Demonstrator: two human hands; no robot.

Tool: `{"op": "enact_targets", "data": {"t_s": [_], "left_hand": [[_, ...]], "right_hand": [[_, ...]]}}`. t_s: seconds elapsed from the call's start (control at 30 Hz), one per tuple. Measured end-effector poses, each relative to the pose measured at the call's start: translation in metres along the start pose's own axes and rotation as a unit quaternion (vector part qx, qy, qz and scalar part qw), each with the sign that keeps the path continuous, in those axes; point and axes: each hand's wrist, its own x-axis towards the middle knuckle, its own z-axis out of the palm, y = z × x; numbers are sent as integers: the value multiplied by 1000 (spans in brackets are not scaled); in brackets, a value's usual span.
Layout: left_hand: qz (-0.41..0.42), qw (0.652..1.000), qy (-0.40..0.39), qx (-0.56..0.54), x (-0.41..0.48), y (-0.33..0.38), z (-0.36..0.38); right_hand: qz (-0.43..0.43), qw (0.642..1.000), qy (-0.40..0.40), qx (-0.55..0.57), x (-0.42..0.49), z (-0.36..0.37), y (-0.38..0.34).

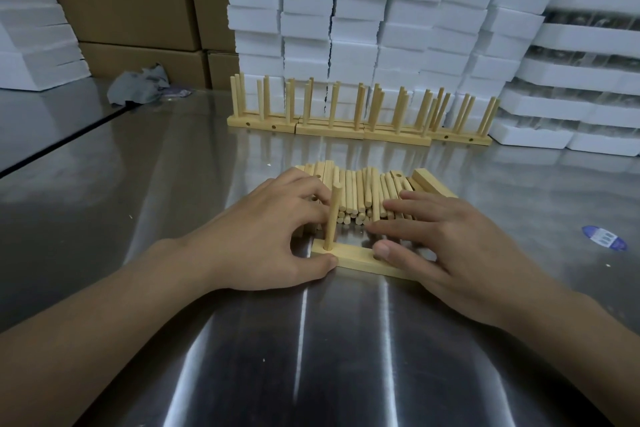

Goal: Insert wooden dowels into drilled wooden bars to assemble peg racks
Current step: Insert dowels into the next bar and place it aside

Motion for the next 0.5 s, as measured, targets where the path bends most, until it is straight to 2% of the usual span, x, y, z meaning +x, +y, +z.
{"op": "enact_targets", "data": {"t_s": [0.5], "left_hand": [[0,1000,-2,0,1,2,0]], "right_hand": [[-18,1000,23,-10,1,-3,-5]]}}
